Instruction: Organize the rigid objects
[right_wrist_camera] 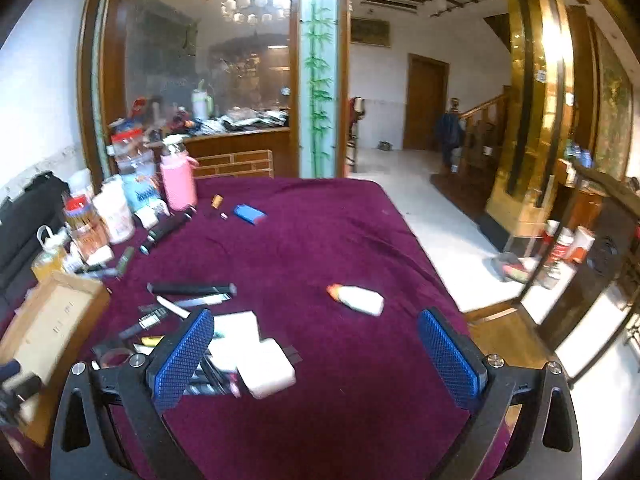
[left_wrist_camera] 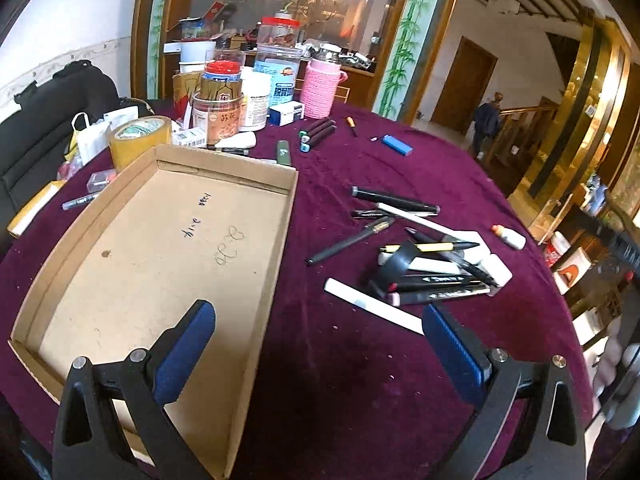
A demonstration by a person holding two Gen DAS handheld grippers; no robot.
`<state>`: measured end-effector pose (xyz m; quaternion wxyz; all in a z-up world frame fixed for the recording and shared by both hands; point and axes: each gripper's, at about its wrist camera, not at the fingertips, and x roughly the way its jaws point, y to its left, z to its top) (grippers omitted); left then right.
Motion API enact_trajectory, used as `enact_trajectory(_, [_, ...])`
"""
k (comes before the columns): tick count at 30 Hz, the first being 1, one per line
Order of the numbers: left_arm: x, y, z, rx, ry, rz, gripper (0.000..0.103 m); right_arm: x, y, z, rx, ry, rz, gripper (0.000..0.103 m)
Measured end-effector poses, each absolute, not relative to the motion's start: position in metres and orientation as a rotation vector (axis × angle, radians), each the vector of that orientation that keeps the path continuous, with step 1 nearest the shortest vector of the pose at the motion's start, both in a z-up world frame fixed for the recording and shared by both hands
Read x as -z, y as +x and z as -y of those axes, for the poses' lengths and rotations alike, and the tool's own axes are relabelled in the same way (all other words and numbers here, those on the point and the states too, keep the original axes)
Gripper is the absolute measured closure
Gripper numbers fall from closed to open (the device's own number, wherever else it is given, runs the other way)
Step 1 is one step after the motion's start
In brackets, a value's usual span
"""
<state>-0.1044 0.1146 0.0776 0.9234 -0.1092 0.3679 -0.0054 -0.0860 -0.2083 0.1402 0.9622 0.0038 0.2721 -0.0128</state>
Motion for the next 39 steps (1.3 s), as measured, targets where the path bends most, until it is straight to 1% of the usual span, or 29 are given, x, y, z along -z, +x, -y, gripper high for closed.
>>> enact_trajectory(3, [-0.084, -0.101, -0.106, 0.021, -0.196, -0.739, 0.000, -0.137, -0.061, 0.209, -0.031, 0.057, -0.564, 0.001])
enact_trajectory(7, [-0.085, -0.085, -0.091, 0.048, -0.124, -0.760, 0.000, -0.106, -0.028, 0.205, -0.020, 0.054, -0.573, 0.001])
enact_trajectory(11, [-0.087, -0.073, -0.084, 0.043, -0.087, -0.771, 0.000, -0.077, -0.023, 0.219, 0.012, 0.094, -0.540, 0.001])
enact_trajectory(13, [-0.088, -0.068, -0.084, 0.040, -0.079, -0.766, 0.000, -0.069, -0.016, 0.230, 0.003, 0.163, -0.619, 0.001])
enact_trajectory(15, [-0.087, -0.062, -0.084, 0.040, -0.091, -0.766, 0.000, -0.072, -0.020, 0.241, -0.019, 0.225, -0.600, 0.001])
enact_trajectory(19, [-0.084, -0.053, -0.085, 0.052, -0.119, -0.787, 0.000, -0.074, -0.024, 0.238, -0.023, 0.221, -0.592, 0.001])
enact_trajectory(31, [-0.090, -0.052, -0.097, 0.051, -0.115, -0.770, 0.000, -0.061, -0.015, 0.239, 0.006, 0.216, -0.634, 0.001])
enact_trajectory(39, [-0.083, -0.043, -0.064, 0.139, 0.053, -0.745, 0.000, -0.056, -0.008, 0.242, 0.001, 0.230, -0.673, 0.001])
